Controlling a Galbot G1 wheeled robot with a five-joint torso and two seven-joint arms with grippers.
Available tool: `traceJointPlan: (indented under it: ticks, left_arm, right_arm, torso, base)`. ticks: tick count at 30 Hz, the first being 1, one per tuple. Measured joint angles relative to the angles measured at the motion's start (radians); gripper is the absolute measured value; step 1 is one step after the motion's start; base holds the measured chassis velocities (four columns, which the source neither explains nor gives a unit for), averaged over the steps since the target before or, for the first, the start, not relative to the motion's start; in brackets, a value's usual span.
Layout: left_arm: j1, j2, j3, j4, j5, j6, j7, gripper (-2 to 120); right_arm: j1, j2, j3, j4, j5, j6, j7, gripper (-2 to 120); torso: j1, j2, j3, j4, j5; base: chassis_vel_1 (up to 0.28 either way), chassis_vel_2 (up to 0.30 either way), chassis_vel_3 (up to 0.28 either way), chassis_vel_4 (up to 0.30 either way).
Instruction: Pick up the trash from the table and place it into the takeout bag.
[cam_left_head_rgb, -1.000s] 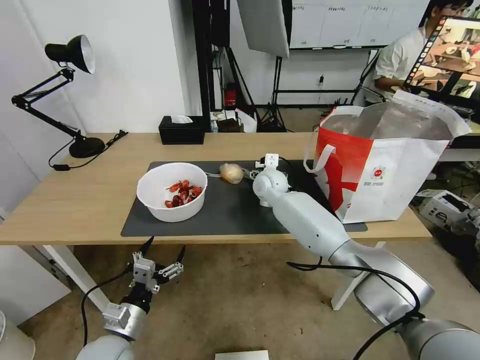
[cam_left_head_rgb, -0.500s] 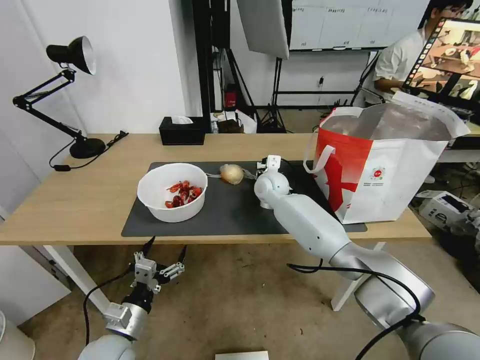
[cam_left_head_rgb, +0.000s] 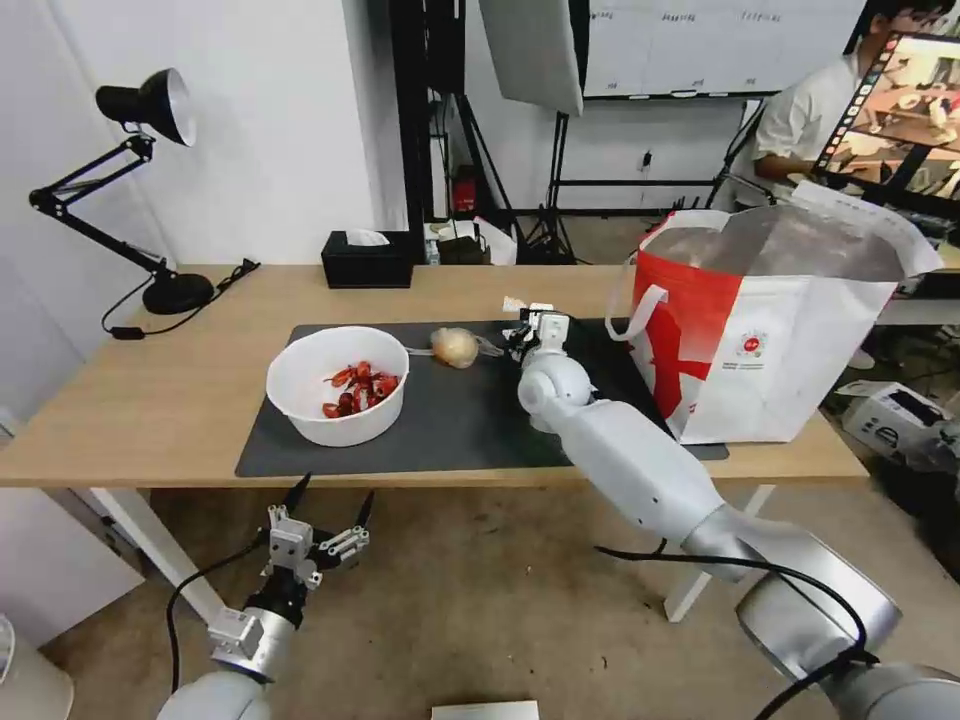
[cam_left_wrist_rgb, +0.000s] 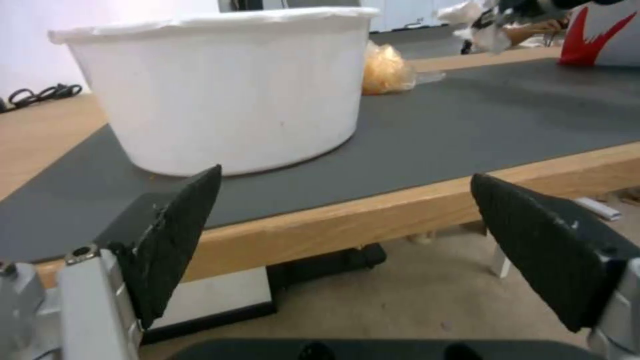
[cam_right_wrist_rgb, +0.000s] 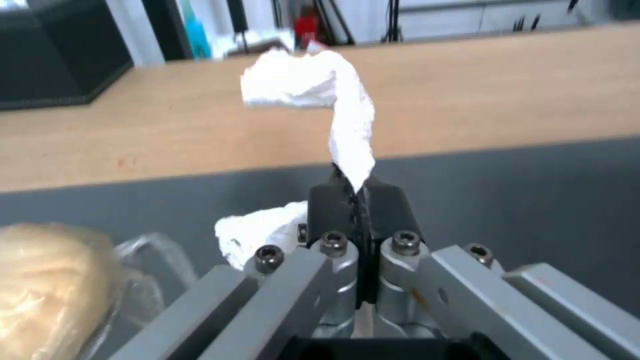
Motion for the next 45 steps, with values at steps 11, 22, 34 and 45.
traceJointPlan:
  ticks: [11,22,34,45]
  left_arm:
    - [0.005,-0.005,0.000,-0.007,0.000,-0.001,-0.001,100]
    - [0.006,-0.006,0.003,-0.013,-0.001,0.000,-0.004,100]
    - [-0.007,-0.005,0.025,-0.006,-0.003,0.001,-0.005,100]
    - [-0.014,0.001,0.033,-0.010,-0.027,0.007,-0.005,100]
  right_arm:
    - [-0.117,-0.152,0.085,0.288,-0.130,0.221,-0.201,0]
    - [-0.168,-0.247,0.250,0.448,-0.398,0.284,-0.078,0]
    - [-0.181,-0.399,0.341,0.499,-0.266,-0.029,0.174,0]
    - [-0.201,-0.427,0.355,0.542,-0.185,-0.050,0.172,20]
  torso:
    - [0.000,0.000,0.000,0.0001,-0.0002]
    - [0.000,0.000,0.000,0.0004,-0.0001]
    - [0.000,0.000,0.000,0.0001,0.0000]
    - [0.000,0.000,0.000,0.0002,-0.0003]
  base:
    - [0.000,0.000,0.000,0.000]
    - [0.000,0.000,0.000,0.000]
    - [0.000,0.000,0.000,0.000]
    - [0.000,0.000,0.000,0.000]
